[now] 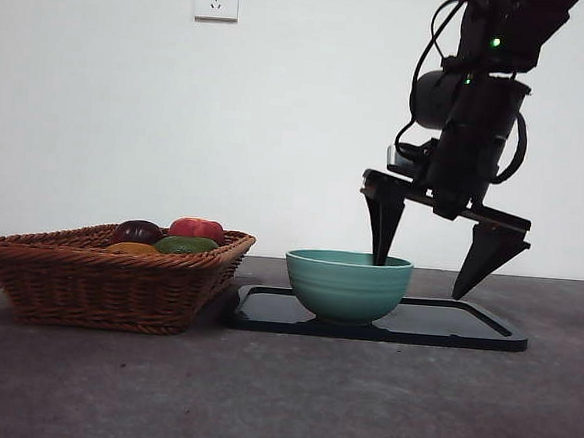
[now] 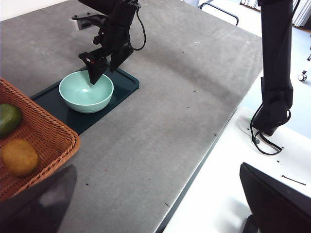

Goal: Pick up the wifruite, put it on the bowl, pick up the plate, put it on desk

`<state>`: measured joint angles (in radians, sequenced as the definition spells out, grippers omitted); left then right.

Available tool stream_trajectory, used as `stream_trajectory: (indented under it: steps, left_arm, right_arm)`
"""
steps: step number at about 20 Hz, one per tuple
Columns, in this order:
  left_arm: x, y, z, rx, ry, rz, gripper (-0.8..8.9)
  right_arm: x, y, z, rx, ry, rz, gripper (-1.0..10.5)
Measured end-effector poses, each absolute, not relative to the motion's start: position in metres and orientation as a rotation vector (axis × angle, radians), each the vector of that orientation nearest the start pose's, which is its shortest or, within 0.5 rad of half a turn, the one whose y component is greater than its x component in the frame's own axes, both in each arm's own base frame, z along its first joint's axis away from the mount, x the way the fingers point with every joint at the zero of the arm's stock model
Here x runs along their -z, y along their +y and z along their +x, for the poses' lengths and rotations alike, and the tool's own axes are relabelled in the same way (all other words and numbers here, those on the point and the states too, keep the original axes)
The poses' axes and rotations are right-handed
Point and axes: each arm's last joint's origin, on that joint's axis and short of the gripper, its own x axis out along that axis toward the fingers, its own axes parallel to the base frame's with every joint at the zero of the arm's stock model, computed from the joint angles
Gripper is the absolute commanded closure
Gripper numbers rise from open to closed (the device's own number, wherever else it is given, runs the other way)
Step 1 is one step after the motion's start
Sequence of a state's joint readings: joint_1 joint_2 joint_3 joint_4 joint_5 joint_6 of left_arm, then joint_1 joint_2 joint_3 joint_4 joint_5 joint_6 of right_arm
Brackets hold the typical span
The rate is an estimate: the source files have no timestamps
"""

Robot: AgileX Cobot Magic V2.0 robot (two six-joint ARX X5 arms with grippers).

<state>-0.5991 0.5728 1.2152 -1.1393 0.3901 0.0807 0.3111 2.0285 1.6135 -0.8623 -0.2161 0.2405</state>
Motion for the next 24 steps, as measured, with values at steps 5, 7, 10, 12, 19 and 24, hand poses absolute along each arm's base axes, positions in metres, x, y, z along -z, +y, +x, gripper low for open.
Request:
stream_trajectory:
  steps: [5,7,10,12,19,24]
  left_arm:
    - [-0.396,-0.032,0.028,0.989,0.475,0.127,2.11]
    - [-0.396,-0.032,0.028,0.989,0.475,0.126,2.11]
    - [-0.396,-0.032,0.028,0.989,0.475,0.127,2.11]
    - [-0.396,-0.032,0.028,0.989,0.475,0.127,2.11]
    - [-0.396,-0.032,0.028,0.989,0.475,0.127,2.11]
    - [-0.396,-0.032,0.028,0.989,0.475,0.127,2.11]
  right_arm:
    - [-0.204,0.135,0.392,-0.346,1.334,0.172,8.6]
    - [-0.196,0.138,0.393,-0.358,1.358,0.18,9.3]
    - [-0.194,0.142,0.393,-0.367,1.359,0.173,9.4]
    - [-0.194,0.142,0.392,-0.365,1.368,0.172,9.4]
    - [-0.274,0.127,0.348,-0.454,1.305,0.069,9.4]
    - [-0.315,0.118,0.296,-0.526,1.262,-0.003,9.4]
